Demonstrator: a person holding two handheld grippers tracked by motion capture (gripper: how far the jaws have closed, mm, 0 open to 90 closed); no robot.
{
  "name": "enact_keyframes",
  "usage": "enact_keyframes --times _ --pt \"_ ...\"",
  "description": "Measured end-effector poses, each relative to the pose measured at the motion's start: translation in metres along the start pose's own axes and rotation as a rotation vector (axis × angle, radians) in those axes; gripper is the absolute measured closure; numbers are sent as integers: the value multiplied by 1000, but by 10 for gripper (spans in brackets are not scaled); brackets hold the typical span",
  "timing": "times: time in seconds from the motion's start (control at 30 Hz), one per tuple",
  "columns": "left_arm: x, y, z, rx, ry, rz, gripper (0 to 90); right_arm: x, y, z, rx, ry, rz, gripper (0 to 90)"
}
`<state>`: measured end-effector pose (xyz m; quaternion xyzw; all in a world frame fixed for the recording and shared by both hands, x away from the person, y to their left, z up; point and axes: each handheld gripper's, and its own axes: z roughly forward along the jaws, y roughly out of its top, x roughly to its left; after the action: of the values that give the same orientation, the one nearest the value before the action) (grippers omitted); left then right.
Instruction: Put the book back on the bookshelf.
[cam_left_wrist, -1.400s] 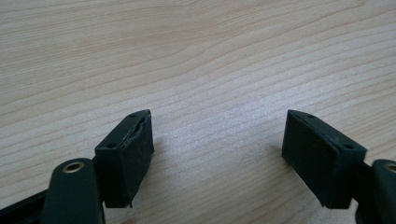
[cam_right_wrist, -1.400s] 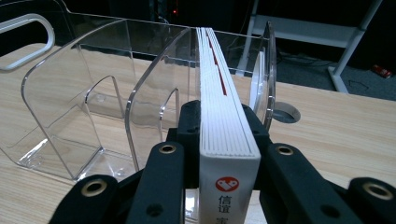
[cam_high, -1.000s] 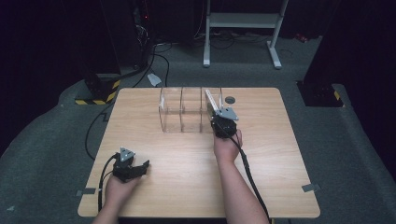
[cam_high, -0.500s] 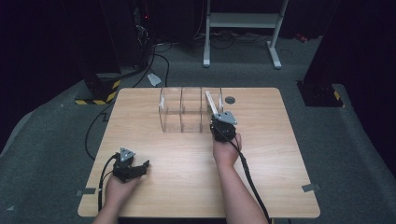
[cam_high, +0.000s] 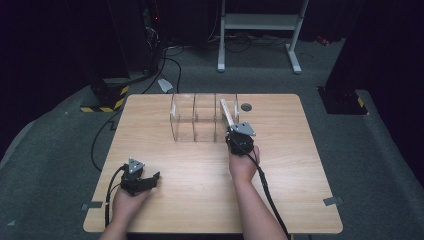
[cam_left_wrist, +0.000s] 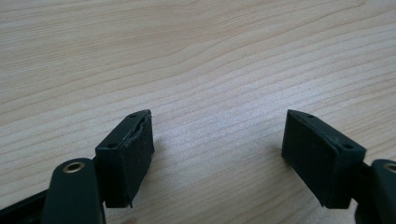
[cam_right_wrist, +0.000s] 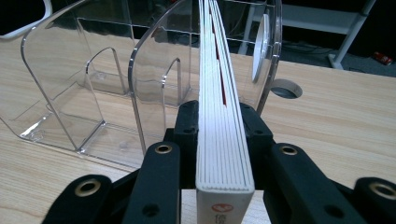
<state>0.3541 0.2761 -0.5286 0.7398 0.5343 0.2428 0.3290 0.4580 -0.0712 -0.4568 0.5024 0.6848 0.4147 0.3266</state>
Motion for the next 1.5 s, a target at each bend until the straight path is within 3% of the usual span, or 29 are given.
enact_keyframes --times 0.23,0.37,1.07,1.23,1.5 --pt "0 0 0 0 0 -1 250 -4 2 -1 4 8 3 696" --pt "0 0 0 0 -2 -1 249 -5 3 -1 9 6 11 748" --pt "0 0 0 -1 -3 -2 250 0 2 -2 -21 -69 22 748" --pt "0 0 0 0 -2 0 250 -1 1 -1 -9 -62 63 727" --pt "0 0 0 -1 -3 -2 249 -4 1 -7 -16 -10 73 597"
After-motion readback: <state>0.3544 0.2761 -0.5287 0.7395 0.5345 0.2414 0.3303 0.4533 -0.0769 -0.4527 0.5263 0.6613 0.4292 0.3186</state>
